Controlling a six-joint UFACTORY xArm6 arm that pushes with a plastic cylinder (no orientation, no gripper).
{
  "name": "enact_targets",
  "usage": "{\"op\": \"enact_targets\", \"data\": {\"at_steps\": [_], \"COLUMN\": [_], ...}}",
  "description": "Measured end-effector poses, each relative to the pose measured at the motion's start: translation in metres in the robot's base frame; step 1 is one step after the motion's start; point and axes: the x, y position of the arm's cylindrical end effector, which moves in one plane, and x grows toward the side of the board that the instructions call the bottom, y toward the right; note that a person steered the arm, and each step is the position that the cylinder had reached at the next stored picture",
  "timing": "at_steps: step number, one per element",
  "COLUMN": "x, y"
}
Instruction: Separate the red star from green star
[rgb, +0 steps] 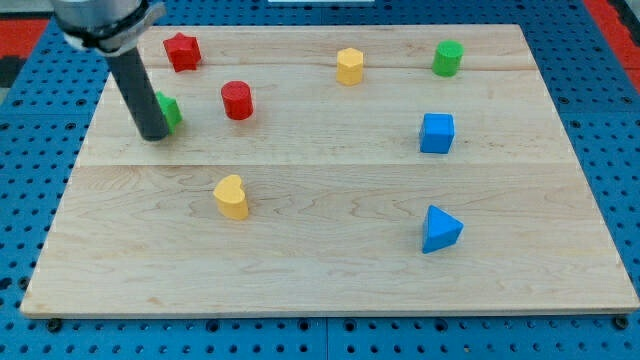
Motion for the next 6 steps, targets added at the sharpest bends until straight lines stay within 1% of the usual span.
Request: {"op": "enact_targets", "data": {"at_steps": [1,2,3,4,5,6], "x": [-0.036,-0.054,-0.059,-0.059,-0.087,-0.126], "y": [0.0,0.002,-0.004,-0.068,-0.086,-0.084]}}
